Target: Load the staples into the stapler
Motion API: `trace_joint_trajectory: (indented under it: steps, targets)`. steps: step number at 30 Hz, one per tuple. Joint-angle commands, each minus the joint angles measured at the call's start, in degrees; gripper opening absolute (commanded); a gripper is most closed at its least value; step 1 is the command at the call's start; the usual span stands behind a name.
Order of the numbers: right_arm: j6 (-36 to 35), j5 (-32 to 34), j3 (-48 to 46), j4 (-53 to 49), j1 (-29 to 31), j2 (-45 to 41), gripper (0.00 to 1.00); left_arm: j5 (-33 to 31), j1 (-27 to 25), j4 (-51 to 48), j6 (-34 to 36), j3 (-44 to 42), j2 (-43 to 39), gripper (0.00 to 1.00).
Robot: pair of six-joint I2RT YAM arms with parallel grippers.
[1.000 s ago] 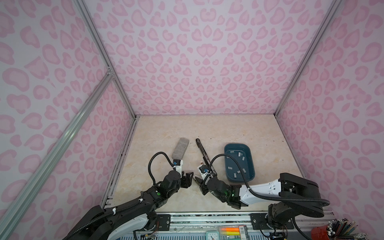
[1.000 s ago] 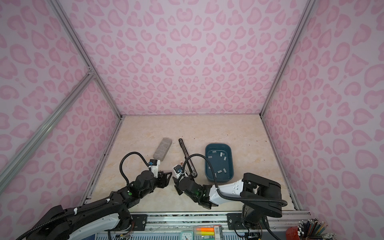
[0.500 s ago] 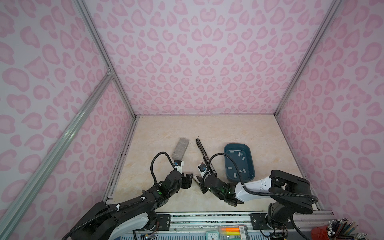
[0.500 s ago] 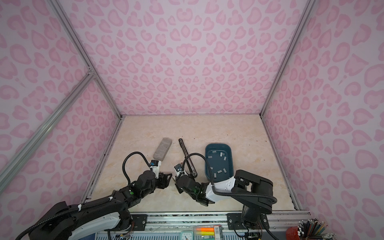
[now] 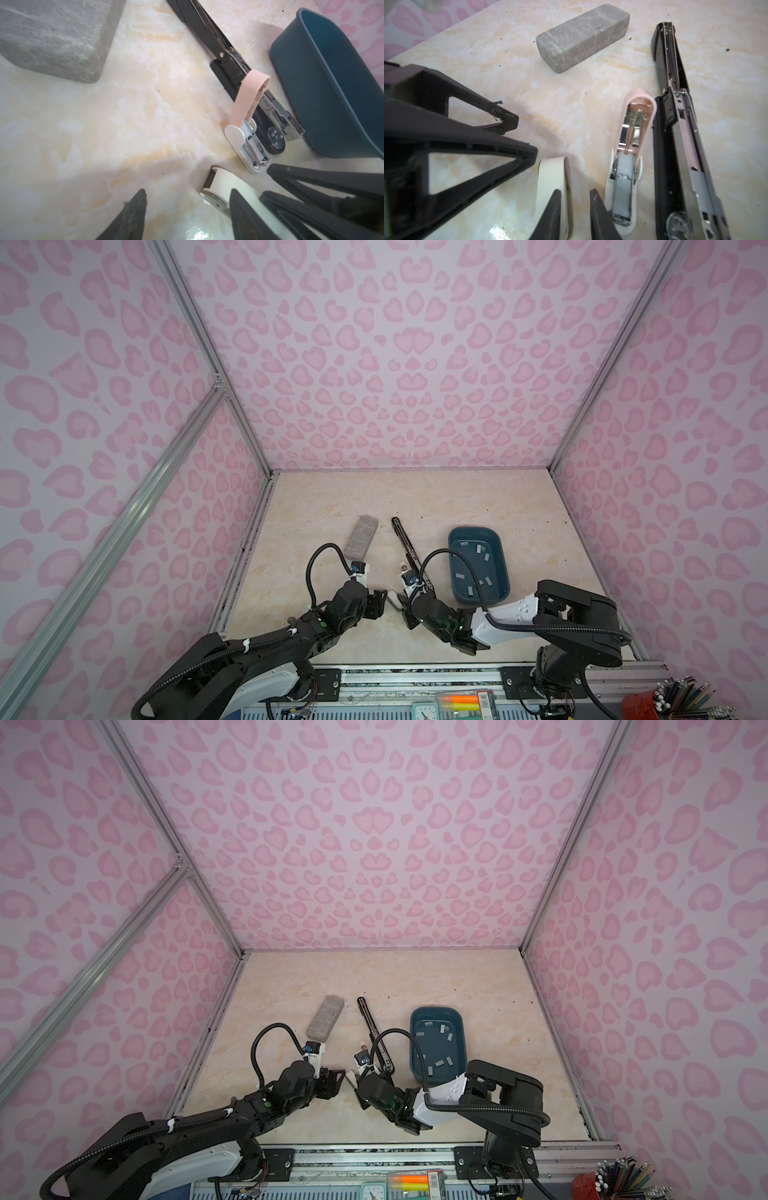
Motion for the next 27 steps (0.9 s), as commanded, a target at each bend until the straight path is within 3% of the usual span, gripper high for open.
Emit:
trace_joint_trajectory:
  steps: [1, 27]
  targets:
    - [0.8, 0.4, -0.6, -1.6, 0.1, 0.9, 0.25, 0.9, -0.1, 3.2, 0.0, -0.2, 0.4, 0.65]
    - [2.8, 0.9, -2.8, 3.3, 0.2, 5.9, 0.22, 3.1, -0.7, 8.1, 0.1, -2.6, 2.5, 0.63]
